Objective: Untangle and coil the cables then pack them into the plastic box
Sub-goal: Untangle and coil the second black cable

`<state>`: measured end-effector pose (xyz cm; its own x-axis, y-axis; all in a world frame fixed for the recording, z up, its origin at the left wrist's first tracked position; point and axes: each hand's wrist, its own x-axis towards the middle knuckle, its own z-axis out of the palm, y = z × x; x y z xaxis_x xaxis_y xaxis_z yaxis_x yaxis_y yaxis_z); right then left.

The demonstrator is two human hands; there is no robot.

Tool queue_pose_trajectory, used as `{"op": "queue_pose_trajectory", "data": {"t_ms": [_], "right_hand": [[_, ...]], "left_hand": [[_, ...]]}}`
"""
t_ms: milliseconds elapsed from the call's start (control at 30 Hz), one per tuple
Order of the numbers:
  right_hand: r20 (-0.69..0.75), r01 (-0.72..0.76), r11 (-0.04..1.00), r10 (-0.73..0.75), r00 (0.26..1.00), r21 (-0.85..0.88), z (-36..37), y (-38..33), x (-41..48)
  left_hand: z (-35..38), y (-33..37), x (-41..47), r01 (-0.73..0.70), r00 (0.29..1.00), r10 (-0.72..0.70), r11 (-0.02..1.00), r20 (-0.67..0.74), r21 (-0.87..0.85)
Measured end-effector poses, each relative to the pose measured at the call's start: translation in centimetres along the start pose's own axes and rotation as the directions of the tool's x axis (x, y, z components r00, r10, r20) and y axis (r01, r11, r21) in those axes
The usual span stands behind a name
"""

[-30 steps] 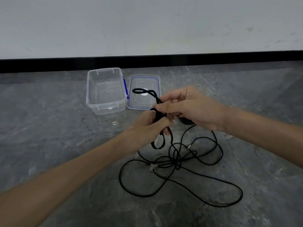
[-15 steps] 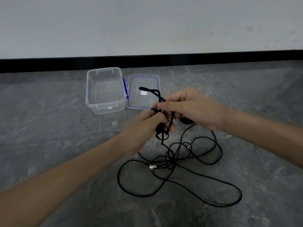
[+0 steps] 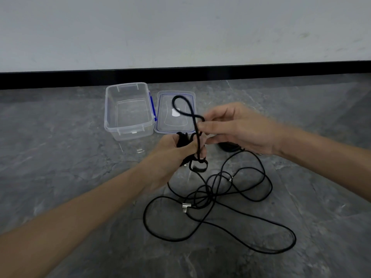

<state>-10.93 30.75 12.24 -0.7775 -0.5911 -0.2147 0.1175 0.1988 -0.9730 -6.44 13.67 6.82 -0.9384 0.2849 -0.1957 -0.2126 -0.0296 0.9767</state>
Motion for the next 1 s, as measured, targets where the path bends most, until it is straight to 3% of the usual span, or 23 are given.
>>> {"op": "queue_pose_trajectory", "data": {"t_ms": [133,300,467,700,833,1000], "right_hand": [[-0.014,-0.004,0.997,0.003,1.000,-0.078,0.8,-0.3,0.0],[-0.181,0.050,0.962,-0.101,0.978,-0.267,1.3,-0.2,0.2],[-0.099,0.070,0.930,-0.113,0.989,-0.361,1.5,-0.4,0.1],[0.063,0.073,0.950,-0.056,0.996,-0.302,-0.3,-0.1,-0.1],[0.076,0.150,0.928,-0.132,0.988,-0.341,-0.5,-0.5,-0.3],[0.185,0.117,0.896,-0.040,0.982,-0.427,-0.3,-0.8,-1.0]], "left_hand": [[0.3,0.4,-0.2,0.013,1.000,-0.013,1.000,0.000,0.020],[0.6,0.5,-0.1,0.022,0.998,-0.013,0.987,-0.054,0.161],[1.5,0.7,-0.1,0.014,0.992,0.021,0.960,-0.122,0.279],[0.6,0.0,0.2,-0.001,0.993,0.020,0.987,-0.113,0.163],[0.3,-0.5,0.5,0.020,0.985,-0.010,0.998,-0.175,0.059],[-0.3,-0.9,0.9,0.036,0.967,-0.059,0.995,-0.248,-0.097]]}}
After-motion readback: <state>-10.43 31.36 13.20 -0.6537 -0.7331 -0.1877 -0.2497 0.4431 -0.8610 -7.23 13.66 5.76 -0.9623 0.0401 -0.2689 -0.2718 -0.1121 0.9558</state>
